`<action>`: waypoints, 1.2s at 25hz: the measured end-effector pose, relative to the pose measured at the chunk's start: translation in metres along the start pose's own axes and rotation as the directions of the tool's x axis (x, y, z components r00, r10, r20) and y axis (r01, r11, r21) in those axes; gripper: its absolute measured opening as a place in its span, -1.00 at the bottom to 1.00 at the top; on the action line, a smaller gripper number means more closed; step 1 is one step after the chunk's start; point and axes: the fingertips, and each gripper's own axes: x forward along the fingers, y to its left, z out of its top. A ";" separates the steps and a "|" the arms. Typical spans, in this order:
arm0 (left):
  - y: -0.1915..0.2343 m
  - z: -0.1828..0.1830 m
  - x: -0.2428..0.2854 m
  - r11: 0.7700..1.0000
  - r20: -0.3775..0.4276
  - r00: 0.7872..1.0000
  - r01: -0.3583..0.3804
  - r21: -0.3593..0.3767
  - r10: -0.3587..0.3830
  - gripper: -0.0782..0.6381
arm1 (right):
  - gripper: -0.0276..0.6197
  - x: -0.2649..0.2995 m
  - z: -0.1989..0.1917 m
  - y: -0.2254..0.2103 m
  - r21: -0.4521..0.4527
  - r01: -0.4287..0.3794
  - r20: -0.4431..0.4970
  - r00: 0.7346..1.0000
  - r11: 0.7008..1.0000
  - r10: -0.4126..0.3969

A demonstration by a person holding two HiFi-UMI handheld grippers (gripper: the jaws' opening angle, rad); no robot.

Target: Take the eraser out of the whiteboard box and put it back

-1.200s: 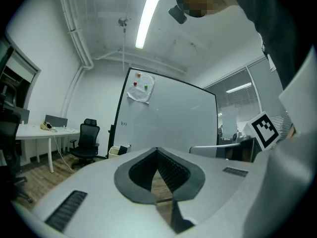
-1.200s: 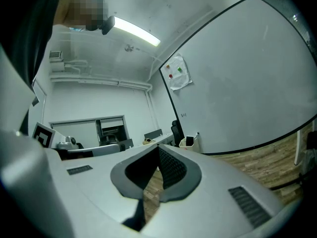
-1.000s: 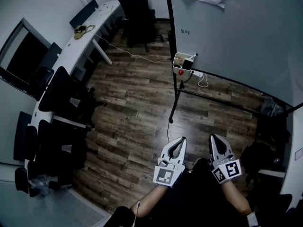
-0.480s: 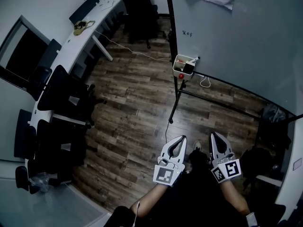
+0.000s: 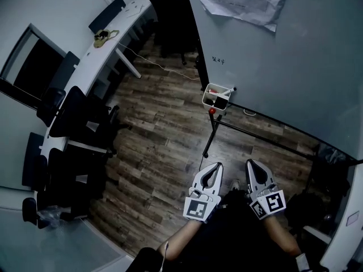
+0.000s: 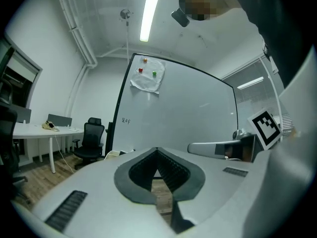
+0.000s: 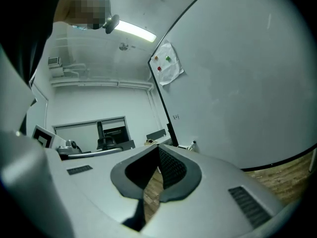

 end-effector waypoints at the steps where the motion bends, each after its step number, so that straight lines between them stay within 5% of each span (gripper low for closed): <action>1: -0.001 0.001 0.006 1.000 0.003 1.000 -0.005 0.000 0.005 -0.76 | -0.87 0.003 0.002 -0.005 0.003 -0.009 -0.003 1.000 1.000 0.009; 17: 0.013 0.013 0.066 0.996 -0.016 0.996 -0.087 0.033 0.088 -0.76 | -0.87 0.038 0.017 -0.057 0.044 -0.070 -0.025 0.997 0.997 0.071; 30: 0.067 -0.004 0.124 0.997 -0.053 0.998 -0.022 0.078 0.026 -0.76 | -0.87 0.085 0.014 -0.078 0.028 0.003 -0.029 1.000 1.000 -0.002</action>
